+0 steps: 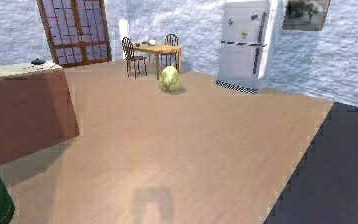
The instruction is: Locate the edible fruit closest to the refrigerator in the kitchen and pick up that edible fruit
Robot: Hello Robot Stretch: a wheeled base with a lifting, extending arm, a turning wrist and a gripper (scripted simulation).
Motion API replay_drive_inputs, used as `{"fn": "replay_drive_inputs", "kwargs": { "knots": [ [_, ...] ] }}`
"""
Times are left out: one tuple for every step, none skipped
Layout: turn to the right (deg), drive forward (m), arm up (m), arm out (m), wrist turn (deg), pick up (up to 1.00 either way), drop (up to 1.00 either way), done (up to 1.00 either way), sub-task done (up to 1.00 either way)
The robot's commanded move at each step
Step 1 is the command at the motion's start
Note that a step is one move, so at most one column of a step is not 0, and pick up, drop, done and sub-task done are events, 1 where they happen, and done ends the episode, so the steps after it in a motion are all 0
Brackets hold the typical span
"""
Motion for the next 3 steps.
{"fn": "replay_drive_inputs", "kwargs": {
  "knots": [
    [-21.0,0.0,0.0,0.0,0.0,0.0,0.0,0.0,0.0],
    [0.0,1.0,0.0,0.0,0.0,0.0,0.0,0.0,0.0],
    [0.0,1.0,0.0,0.0,0.0,0.0,0.0,0.0,0.0]
  ]
}}
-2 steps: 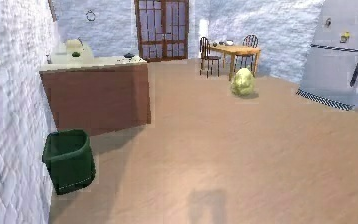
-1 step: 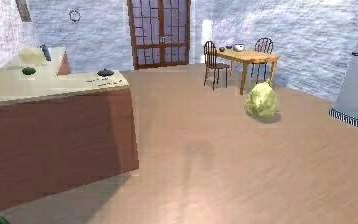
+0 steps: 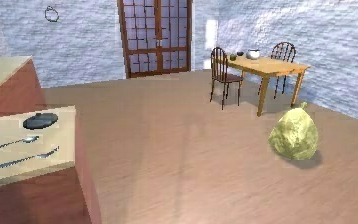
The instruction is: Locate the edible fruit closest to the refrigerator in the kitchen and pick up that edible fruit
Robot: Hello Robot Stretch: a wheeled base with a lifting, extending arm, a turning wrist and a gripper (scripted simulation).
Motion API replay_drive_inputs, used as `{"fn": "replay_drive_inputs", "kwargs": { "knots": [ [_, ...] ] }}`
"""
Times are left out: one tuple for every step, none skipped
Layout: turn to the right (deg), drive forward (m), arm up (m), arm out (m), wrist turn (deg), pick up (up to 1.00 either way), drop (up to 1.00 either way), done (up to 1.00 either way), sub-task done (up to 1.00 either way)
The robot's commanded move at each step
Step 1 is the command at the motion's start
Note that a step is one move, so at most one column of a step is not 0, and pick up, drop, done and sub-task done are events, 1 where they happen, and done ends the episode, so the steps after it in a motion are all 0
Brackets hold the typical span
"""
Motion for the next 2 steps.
{"fn": "replay_drive_inputs", "kwargs": {
  "knots": [
    [0.0,0.5,0.0,0.0,0.0,0.0,0.0,0.0,0.0],
    [-18.0,0.0,0.0,0.0,0.0,0.0,0.0,0.0,0.0]
  ]
}}
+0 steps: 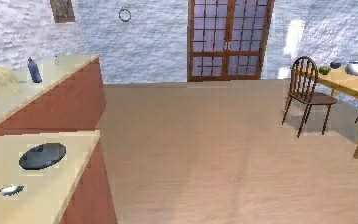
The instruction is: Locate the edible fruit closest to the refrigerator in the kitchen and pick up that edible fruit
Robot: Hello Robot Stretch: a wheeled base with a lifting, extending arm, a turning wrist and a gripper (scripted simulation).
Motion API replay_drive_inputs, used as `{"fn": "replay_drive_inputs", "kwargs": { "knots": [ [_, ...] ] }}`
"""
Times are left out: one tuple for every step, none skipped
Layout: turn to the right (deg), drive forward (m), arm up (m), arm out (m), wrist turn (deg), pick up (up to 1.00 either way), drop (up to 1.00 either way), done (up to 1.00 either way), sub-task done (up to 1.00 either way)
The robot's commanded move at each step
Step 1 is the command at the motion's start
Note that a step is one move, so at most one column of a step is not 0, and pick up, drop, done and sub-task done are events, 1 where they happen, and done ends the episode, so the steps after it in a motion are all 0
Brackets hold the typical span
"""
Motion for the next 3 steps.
{"fn": "replay_drive_inputs", "kwargs": {
  "knots": [
    [0.0,1.0,0.0,0.0,0.0,0.0,0.0,0.0,0.0],
    [0.0,0.2,0.0,0.0,0.0,0.0,0.0,0.0,0.0],
    [-45.0,0.0,0.0,0.0,0.0,0.0,0.0,0.0,0.0]
  ]
}}
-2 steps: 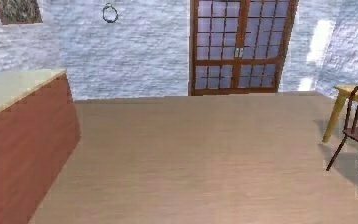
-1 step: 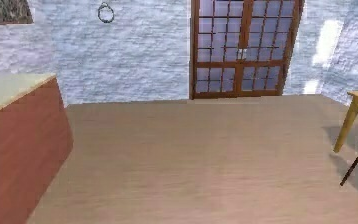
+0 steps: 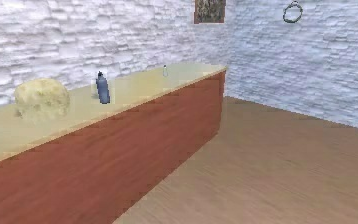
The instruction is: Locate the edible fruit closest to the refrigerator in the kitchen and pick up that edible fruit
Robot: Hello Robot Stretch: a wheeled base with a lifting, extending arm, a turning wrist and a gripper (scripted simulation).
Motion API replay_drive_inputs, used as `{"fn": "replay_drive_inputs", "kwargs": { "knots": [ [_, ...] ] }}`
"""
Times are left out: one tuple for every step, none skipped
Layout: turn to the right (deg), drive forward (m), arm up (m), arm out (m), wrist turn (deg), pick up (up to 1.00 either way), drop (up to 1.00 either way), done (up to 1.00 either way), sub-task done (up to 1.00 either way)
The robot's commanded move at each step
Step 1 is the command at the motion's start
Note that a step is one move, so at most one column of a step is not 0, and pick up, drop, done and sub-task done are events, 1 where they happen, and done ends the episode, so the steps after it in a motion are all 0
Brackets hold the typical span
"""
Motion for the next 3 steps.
{"fn": "replay_drive_inputs", "kwargs": {
  "knots": [
    [-12.0,0.0,0.0,0.0,0.0,0.0,0.0,0.0,0.0],
    [0.0,0.4,0.0,0.0,0.0,0.0,0.0,0.0,0.0],
    [-45.0,0.0,0.0,0.0,0.0,0.0,0.0,0.0,0.0]
  ]
}}
